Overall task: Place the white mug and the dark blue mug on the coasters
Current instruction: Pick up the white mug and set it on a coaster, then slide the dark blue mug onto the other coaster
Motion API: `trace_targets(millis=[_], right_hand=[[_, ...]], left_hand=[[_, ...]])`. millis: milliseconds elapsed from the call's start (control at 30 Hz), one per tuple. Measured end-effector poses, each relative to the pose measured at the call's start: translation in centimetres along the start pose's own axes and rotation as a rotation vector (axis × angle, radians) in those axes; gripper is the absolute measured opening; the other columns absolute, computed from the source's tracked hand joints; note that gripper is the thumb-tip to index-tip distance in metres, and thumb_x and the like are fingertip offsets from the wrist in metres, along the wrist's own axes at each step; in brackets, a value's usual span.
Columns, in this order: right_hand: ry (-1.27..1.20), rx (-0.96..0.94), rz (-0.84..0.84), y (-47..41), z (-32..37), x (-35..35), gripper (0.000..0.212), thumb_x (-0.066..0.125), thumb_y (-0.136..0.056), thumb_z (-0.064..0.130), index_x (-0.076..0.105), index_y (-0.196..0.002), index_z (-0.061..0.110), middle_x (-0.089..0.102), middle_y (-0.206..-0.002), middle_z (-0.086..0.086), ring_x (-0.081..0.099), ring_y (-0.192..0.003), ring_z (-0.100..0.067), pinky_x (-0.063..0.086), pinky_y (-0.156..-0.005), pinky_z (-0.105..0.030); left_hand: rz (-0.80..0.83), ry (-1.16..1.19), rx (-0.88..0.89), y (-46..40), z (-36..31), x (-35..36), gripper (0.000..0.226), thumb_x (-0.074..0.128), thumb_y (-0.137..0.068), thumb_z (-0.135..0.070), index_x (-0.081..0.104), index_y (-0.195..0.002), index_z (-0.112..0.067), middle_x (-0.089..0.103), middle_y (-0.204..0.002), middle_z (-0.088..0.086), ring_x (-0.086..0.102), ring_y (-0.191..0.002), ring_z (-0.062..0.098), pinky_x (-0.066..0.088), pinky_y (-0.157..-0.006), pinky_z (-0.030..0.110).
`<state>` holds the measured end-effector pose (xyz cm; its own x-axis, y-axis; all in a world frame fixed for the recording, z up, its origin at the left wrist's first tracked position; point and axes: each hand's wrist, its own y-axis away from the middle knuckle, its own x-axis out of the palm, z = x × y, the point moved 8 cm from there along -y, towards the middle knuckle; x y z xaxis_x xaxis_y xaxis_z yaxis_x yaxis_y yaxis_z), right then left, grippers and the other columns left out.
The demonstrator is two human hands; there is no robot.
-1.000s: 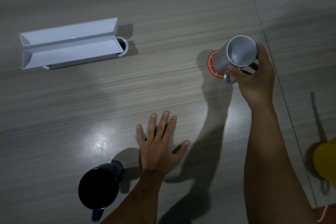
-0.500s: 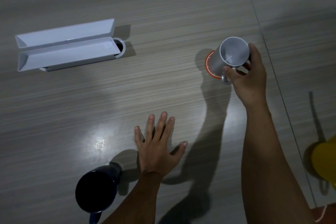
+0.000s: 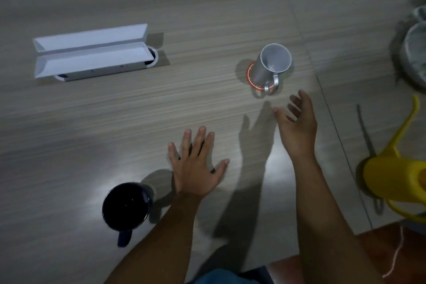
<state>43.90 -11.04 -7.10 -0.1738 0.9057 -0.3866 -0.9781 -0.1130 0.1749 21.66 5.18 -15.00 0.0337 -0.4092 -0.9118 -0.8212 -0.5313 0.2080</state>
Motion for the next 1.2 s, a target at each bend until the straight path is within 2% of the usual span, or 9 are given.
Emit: trace_targets(millis=[67, 233, 467, 667, 733, 833, 933, 1100, 1200], right_hand=[[0.027, 0.006, 0.007, 3.1, -0.7, -1.0, 0.065, 0.075, -0.093, 0.011, 0.047, -0.151, 0.017, 0.061, -0.134, 0.003, 0.062, -0.118, -0.013, 0.051, -0.083, -0.005], [0.098, 0.01, 0.126, 10.0, -2.9, -2.0, 0.05, 0.069, -0.097, 0.005, 0.053, -0.145, 0.011, 0.065, -0.136, -0.007, 0.063, -0.121, -0.019, 0.05, -0.081, -0.004], [0.207, 0.048, 0.295, 17.2, -5.2, 0.2, 0.043, 0.062, -0.102, 0.008, 0.057, -0.145, 0.011, 0.062, -0.145, -0.007, 0.057, -0.132, -0.02, 0.05, -0.11, -0.038], [0.38, -0.112, 0.45, 21.7, -4.2, 5.5, 0.044, 0.062, -0.101, 0.011, 0.056, -0.144, 0.009, 0.053, -0.151, -0.011, 0.051, -0.134, -0.018, 0.035, -0.104, -0.016], [0.443, -0.182, 0.541, 23.2, -3.9, 7.5, 0.051, 0.064, -0.101, 0.016, 0.051, -0.149, 0.007, 0.042, -0.161, -0.013, 0.038, -0.148, -0.023, 0.026, -0.114, -0.017], [0.551, -0.328, 0.652, 25.1, -4.2, 9.9, 0.066, 0.065, -0.101, 0.026, 0.038, -0.158, 0.006, 0.022, -0.171, -0.011, 0.013, -0.16, -0.028, 0.012, -0.129, -0.034], [0.707, -0.412, 0.705, 26.0, -5.7, 11.1, 0.079, 0.061, -0.1, 0.042, 0.024, -0.163, 0.015, 0.006, -0.175, -0.005, -0.003, -0.162, -0.026, 0.004, -0.131, -0.041], [0.909, -0.476, 0.753, 26.5, -7.7, 11.5, 0.094, 0.049, -0.097, 0.062, -0.001, -0.167, 0.023, -0.019, -0.174, -0.002, -0.02, -0.16, -0.022, -0.006, -0.129, -0.044], [0.943, -0.48, 0.762, 26.5, -7.7, 11.6, 0.094, 0.045, -0.098, 0.064, -0.006, -0.166, 0.023, -0.023, -0.173, -0.002, -0.023, -0.158, -0.023, -0.008, -0.129, -0.045]], left_hand=[[0.025, -0.007, -0.007, 0.1, -0.1, -0.2, 0.083, 0.037, -0.09, -0.078, 0.022, -0.161, -0.038, 0.014, -0.174, -0.01, 0.006, -0.162, 0.026, 0.005, -0.124, 0.068], [0.046, 0.116, 0.017, 1.6, 0.7, -1.1, 0.072, 0.045, -0.099, -0.062, 0.026, -0.162, -0.032, 0.013, -0.174, -0.009, 0.001, -0.162, 0.019, -0.006, -0.128, 0.053], [0.038, 0.178, 0.087, 11.0, 3.5, -1.2, 0.066, 0.044, -0.105, -0.044, 0.02, -0.163, -0.022, 0.011, -0.173, -0.008, 0.002, -0.161, 0.013, 0.004, -0.131, 0.039], [0.026, 0.291, 0.092, 17.9, 7.5, -1.4, 0.055, 0.05, -0.105, -0.03, 0.038, -0.157, -0.018, 0.031, -0.167, -0.004, 0.025, -0.157, 0.015, 0.02, -0.129, 0.033], [-0.023, 0.327, 0.023, 19.3, 9.3, -2.2, 0.048, 0.056, -0.102, -0.028, 0.052, -0.149, -0.018, 0.047, -0.16, -0.002, 0.04, -0.15, 0.016, 0.031, -0.123, 0.032], [-0.184, 0.426, -0.13, 21.0, 12.3, -3.9, 0.03, 0.067, -0.097, -0.021, 0.07, -0.126, -0.019, 0.068, -0.131, 0.0, 0.061, -0.123, 0.018, 0.049, -0.107, 0.032], [-0.288, 0.59, -0.263, 21.9, 14.1, -5.2, 0.017, 0.072, -0.094, -0.024, 0.065, -0.108, -0.029, 0.066, -0.108, -0.009, 0.064, -0.102, 0.01, 0.057, -0.09, 0.038], [-0.31, 0.885, -0.367, 21.6, 14.7, -6.5, 0.038, 0.082, -0.086, -0.032, 0.059, -0.116, -0.027, 0.066, -0.116, -0.009, 0.066, -0.107, 0.008, 0.058, -0.091, 0.032], [-0.368, 0.892, -0.357, 21.4, 14.7, -7.7, 0.026, 0.082, -0.086, -0.027, 0.063, -0.104, -0.024, 0.068, -0.107, -0.005, 0.066, -0.098, 0.006, 0.059, -0.085, 0.033]])
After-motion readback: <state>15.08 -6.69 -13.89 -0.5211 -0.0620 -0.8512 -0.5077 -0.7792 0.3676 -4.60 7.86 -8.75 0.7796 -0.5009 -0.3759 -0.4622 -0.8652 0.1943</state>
